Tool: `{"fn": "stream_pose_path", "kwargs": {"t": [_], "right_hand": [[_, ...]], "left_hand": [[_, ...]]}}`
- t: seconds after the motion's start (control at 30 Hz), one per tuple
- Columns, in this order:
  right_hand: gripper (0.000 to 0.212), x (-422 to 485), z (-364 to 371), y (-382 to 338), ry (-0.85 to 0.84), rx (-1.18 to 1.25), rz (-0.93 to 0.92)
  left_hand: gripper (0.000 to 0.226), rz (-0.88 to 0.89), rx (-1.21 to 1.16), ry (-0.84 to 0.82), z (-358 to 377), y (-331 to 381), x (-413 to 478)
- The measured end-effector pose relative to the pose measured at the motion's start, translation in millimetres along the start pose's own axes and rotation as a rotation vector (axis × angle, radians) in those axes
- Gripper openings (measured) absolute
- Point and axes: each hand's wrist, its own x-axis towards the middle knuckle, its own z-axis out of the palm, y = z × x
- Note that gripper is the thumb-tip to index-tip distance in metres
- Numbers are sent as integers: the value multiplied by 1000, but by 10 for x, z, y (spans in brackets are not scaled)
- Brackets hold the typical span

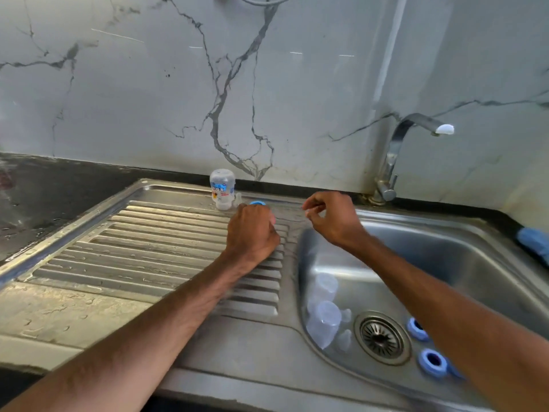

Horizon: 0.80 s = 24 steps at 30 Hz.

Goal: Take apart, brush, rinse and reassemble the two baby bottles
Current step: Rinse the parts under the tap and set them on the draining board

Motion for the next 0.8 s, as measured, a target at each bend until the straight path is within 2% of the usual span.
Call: {"fn": "stream_pose_path", "kwargs": {"t": [0.07, 0.13, 0.3, 0.37, 0.47, 0.63, 0.8], "right_hand": [[11, -261, -259, 187, -11, -18, -9], [11, -482, -460, 404, -90, -60, 49], [12, -887, -610, 861, -785, -150, 338], [21, -1039, -533, 995, -941, -273, 353], [31, -1195, -365, 1155, -982, -461, 261], [30, -1309, -191, 1284, -999, -509, 223], [26, -1302, -53, 1272, -814, -586, 93]], "left_hand": [[13, 64, -87, -34, 41, 167, -64], [15, 112, -142, -87, 108, 372, -137], [21, 234, -116, -189, 383, 989, -321], [21, 252, -114, -225, 525, 1214, -360], [19, 298, -85, -254, 700, 1423, -397], [17, 332, -85, -285, 879, 1497, -453], [18, 321, -72, -322, 921, 1403, -478]]}}
